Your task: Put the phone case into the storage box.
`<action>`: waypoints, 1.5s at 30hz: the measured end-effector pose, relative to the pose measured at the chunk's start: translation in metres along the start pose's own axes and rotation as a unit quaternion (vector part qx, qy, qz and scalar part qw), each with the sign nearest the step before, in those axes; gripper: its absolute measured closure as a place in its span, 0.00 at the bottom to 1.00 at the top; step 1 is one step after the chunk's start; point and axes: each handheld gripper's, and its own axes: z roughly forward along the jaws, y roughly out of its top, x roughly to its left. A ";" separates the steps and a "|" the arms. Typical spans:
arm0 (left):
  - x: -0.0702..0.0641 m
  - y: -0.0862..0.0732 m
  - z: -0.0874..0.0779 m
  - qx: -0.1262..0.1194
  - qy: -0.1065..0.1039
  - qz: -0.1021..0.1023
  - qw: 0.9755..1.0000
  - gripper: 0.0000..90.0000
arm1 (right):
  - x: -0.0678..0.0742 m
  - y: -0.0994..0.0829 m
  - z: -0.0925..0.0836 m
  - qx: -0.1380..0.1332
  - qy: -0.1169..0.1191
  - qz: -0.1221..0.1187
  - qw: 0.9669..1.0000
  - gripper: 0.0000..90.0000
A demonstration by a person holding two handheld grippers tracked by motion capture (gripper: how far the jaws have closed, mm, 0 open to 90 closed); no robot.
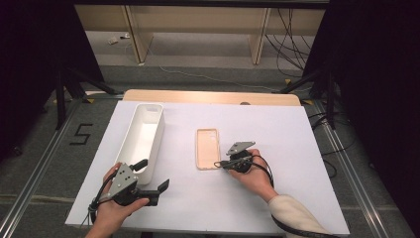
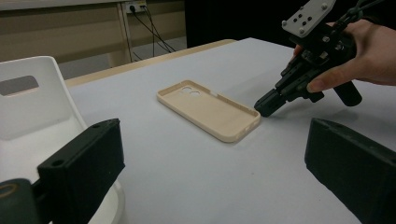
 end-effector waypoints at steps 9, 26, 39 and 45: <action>0.000 0.000 0.000 0.000 0.000 0.000 1.000 0.05 | 0.004 0.001 0.000 0.005 0.009 0.007 1.000 1.00; 0.000 0.000 0.000 0.000 -0.001 0.000 1.000 0.05 | 0.005 0.001 0.002 -0.003 0.011 -0.001 1.000 1.00; 0.000 0.000 0.000 0.000 -0.003 -0.001 1.000 0.05 | 0.006 0.000 0.002 -0.010 0.015 0.006 1.000 0.99; 0.001 0.000 0.000 0.001 -0.003 -0.005 1.000 0.05 | 0.002 -0.001 -0.007 -0.025 0.016 0.011 0.999 0.85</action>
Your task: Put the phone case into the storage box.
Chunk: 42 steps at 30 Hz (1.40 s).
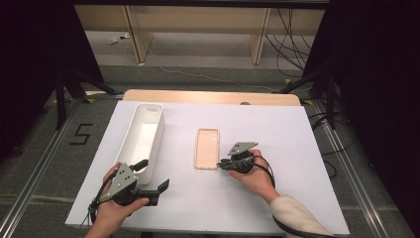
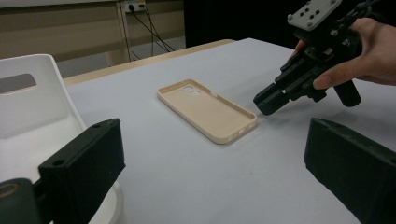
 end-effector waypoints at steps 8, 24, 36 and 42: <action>-0.001 0.000 0.002 0.003 -0.001 0.002 1.000 0.05 | -0.006 -0.003 -0.036 -0.090 0.000 0.000 0.996 0.50; 0.000 0.001 0.007 0.004 -0.007 0.002 1.000 0.05 | 0.003 -0.019 -0.076 -0.168 0.003 0.000 0.986 0.29; -0.001 0.001 0.004 0.003 -0.006 0.005 1.000 0.05 | 0.006 -0.033 -0.100 -0.177 -0.014 0.012 0.984 0.29; -0.002 0.003 0.006 0.012 -0.002 0.022 1.000 0.05 | 0.008 -0.040 -0.111 -0.185 -0.024 0.013 0.982 0.29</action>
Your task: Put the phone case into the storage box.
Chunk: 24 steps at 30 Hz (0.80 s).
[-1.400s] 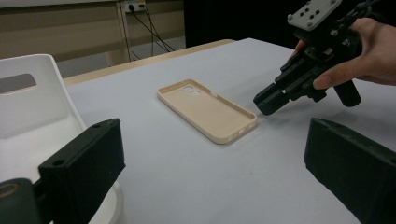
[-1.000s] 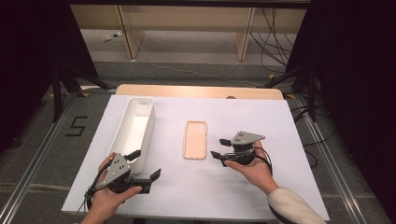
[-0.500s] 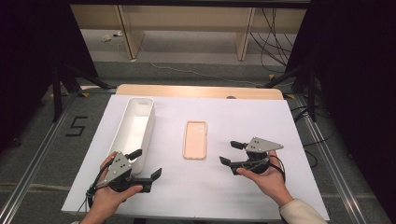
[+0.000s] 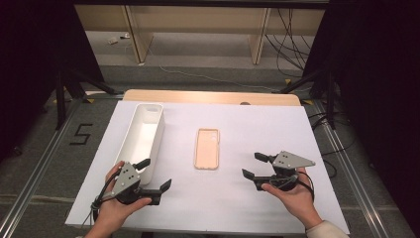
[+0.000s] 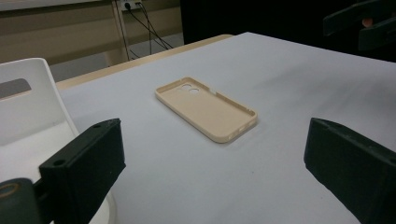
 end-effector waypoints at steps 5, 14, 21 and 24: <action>-0.001 0.006 0.002 0.008 -0.014 0.010 1.000 0.05 | 0.002 -0.003 -0.011 -0.003 -0.004 0.003 1.000 0.28; -0.002 0.016 0.011 0.031 -0.017 0.027 0.999 0.07 | -0.001 -0.010 -0.027 -0.011 -0.017 0.013 1.000 0.28; -0.003 0.030 0.024 0.057 -0.020 0.052 0.997 0.10 | -0.001 -0.015 -0.033 -0.021 -0.023 0.016 0.999 0.28; -0.003 0.033 0.031 0.069 -0.022 0.063 0.995 0.10 | 0.000 -0.015 -0.037 -0.007 -0.025 0.023 0.999 0.28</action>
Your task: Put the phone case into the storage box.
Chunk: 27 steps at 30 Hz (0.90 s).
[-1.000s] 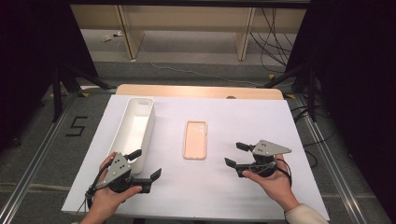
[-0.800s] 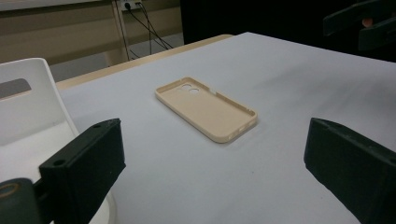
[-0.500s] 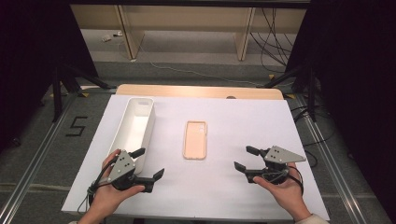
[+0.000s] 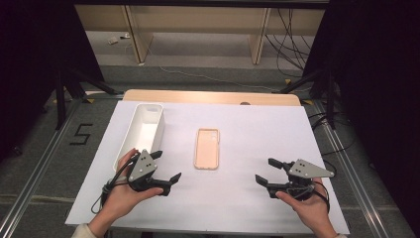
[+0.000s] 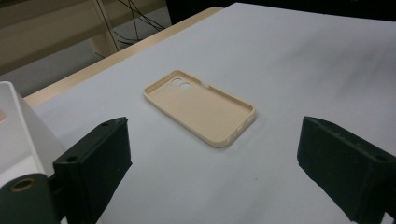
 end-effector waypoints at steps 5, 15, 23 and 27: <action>-0.004 0.008 0.013 0.018 -0.004 0.025 1.000 0.10 | 0.000 -0.001 -0.002 -0.007 -0.003 -0.008 1.000 0.28; -0.014 0.023 0.042 0.062 -0.019 0.082 0.995 0.12 | 0.003 -0.003 -0.006 -0.009 0.001 0.002 1.000 0.28; -0.017 0.026 0.060 0.097 -0.032 0.108 0.989 0.13 | 0.002 -0.006 -0.007 -0.029 -0.004 -0.004 1.000 0.28; -0.020 0.025 0.070 0.106 -0.030 0.123 0.986 0.13 | 0.004 -0.007 -0.009 -0.022 -0.001 0.010 1.000 0.28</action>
